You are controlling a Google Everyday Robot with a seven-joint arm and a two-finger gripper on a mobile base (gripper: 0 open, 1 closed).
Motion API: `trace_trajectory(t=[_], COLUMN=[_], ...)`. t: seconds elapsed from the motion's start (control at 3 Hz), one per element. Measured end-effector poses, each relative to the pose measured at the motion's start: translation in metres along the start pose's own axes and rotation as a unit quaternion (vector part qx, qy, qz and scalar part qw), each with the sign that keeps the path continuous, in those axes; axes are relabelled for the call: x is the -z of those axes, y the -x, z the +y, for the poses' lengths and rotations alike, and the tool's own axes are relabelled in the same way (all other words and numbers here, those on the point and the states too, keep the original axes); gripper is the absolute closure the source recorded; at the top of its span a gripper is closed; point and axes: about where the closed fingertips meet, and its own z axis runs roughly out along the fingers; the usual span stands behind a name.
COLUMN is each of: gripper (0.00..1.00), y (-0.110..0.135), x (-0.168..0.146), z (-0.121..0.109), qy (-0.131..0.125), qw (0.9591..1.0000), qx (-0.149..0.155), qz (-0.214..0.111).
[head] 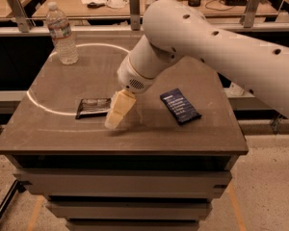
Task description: Move rxbar chocolate near water bottle
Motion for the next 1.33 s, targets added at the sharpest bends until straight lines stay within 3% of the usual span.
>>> trace_trajectory(t=[1.33], gripper=[0.89], y=[0.0082], x=[-0.0189], z=[0.0072], qy=[0.026], qw=[0.9996], qx=[0.014], qz=[0.001])
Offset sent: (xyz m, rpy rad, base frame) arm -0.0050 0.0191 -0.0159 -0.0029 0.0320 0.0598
